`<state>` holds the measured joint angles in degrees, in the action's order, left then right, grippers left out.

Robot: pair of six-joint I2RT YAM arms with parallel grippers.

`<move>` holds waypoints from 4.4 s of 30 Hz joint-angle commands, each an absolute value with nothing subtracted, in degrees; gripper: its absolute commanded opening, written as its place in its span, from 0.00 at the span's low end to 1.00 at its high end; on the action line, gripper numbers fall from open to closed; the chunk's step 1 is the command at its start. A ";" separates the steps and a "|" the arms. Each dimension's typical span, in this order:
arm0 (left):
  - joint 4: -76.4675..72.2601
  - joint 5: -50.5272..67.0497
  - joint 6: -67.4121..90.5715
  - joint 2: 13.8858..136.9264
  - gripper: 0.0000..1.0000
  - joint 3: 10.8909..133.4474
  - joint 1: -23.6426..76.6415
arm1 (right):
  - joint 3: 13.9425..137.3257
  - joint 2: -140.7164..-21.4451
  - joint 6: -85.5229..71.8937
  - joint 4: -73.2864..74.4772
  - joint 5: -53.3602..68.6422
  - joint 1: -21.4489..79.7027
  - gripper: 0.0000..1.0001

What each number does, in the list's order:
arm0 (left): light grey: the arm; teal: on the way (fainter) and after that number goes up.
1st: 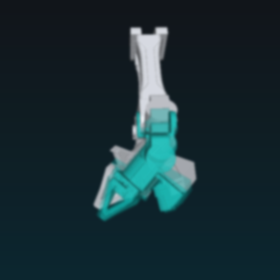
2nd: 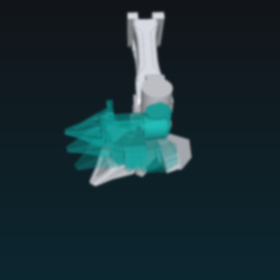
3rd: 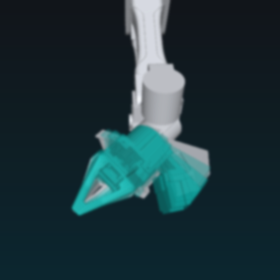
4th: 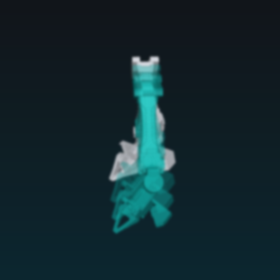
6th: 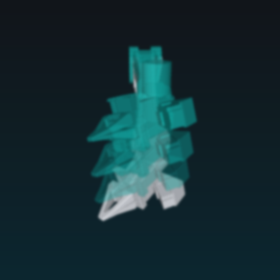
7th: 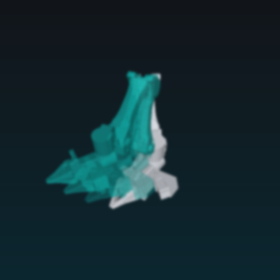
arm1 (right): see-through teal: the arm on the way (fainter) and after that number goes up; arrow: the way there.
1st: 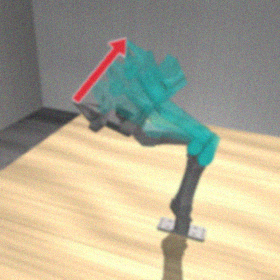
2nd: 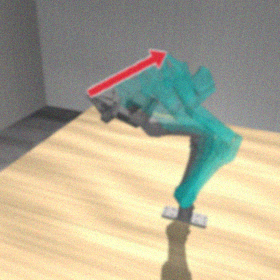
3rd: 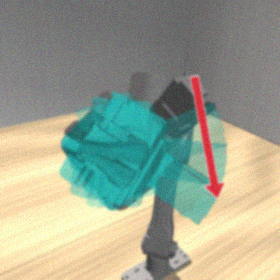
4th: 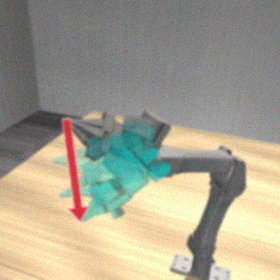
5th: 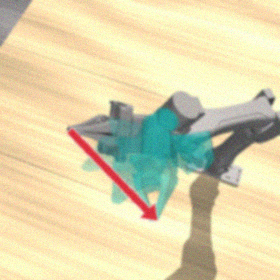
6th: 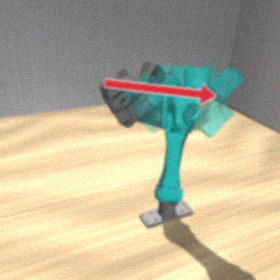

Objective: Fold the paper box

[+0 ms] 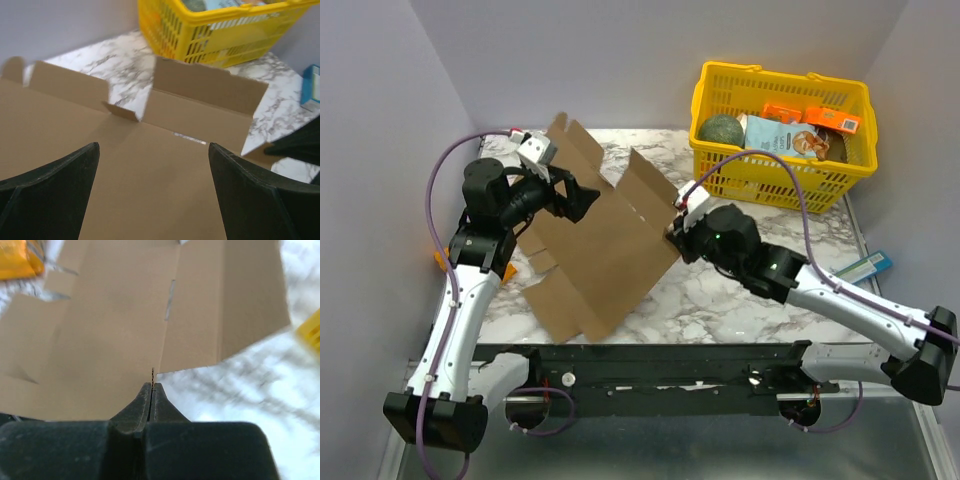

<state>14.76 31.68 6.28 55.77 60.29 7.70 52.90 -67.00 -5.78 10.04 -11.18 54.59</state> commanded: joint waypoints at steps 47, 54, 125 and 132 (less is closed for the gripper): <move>32.07 33.93 -39.11 74.35 0.99 93.16 33.92 | 83.15 -65.83 23.90 41.57 3.87 53.35 0.01; 37.61 33.92 -40.08 78.74 0.84 98.86 35.16 | 81.83 -64.51 23.91 41.13 3.69 53.44 0.00; 13.37 28.73 -24.35 69.26 0.00 82.80 28.39 | 47.81 -56.69 -2.45 -2.11 18.19 31.47 0.74; 8.35 30.41 -19.43 66.98 0.00 79.64 24.96 | 49.65 -57.04 -4.57 -2.29 19.69 30.94 0.22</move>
<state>13.39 28.34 -24.32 69.23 80.86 26.61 48.56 -57.25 -2.76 -0.67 16.51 31.48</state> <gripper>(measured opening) 0.012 0.310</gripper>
